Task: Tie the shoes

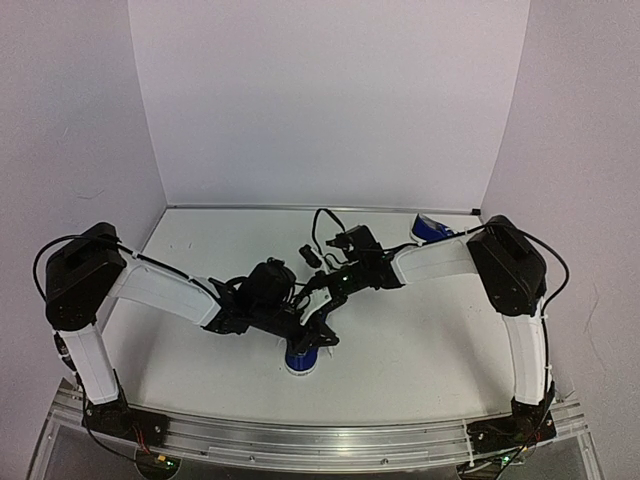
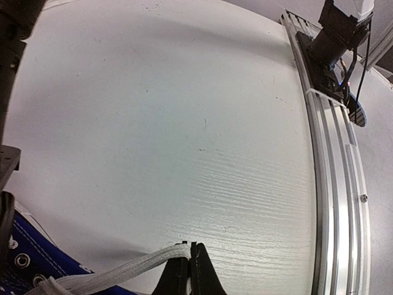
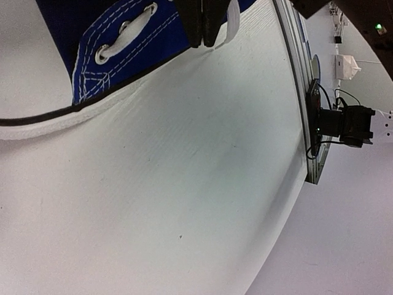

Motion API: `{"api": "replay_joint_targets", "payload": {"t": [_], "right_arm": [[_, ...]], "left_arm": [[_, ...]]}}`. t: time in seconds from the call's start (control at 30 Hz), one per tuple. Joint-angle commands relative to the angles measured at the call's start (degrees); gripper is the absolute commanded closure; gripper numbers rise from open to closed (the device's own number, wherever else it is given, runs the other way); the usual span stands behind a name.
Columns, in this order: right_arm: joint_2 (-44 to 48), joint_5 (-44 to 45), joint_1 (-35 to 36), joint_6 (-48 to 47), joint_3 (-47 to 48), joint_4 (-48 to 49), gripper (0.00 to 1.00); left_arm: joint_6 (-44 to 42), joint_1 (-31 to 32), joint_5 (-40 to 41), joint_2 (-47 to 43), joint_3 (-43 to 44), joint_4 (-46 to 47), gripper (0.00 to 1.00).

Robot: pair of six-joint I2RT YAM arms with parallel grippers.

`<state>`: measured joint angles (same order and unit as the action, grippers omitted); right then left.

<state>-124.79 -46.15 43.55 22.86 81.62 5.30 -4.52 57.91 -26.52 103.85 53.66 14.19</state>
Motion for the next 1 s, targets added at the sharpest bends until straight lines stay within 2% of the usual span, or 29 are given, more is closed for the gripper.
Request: {"api": "replay_joint_targets", "payload": {"t": [0.0,0.27,0.37,0.5,0.73,0.87,0.97], "right_arm": [[-2.2,-0.7,0.4,0.4,3.6,2.8,1.00],[-3.0,-1.8,0.7,0.6,4.3,3.2,1.00],[-1.6,-2.6,0.6,0.7,3.6,3.2,0.99],[1.8,-3.5,0.7,0.8,1.8,2.7,0.86],[10.5,-2.5,-1.1,0.1,-2.1,-0.4,0.58],[15.1,-0.6,-3.3,-1.8,-3.0,-4.0,0.55],[18.8,1.1,-5.0,-2.6,-6.1,-5.3,0.55]], "left_arm": [[-3.3,2.7,-1.0,1.5,4.4,-0.6,1.00],[-2.6,2.9,0.9,1.7,3.6,2.1,0.99],[-1.5,2.8,2.7,0.8,2.9,3.1,0.87],[-0.6,2.3,3.3,-2.0,1.8,2.8,0.67],[1.1,0.5,1.8,-11.6,-2.5,-0.6,0.51],[2.5,-0.9,3.8,-17.4,-4.2,-2.7,0.43],[6.5,-5.8,4.2,-20.8,-6.0,-2.6,0.41]]}}
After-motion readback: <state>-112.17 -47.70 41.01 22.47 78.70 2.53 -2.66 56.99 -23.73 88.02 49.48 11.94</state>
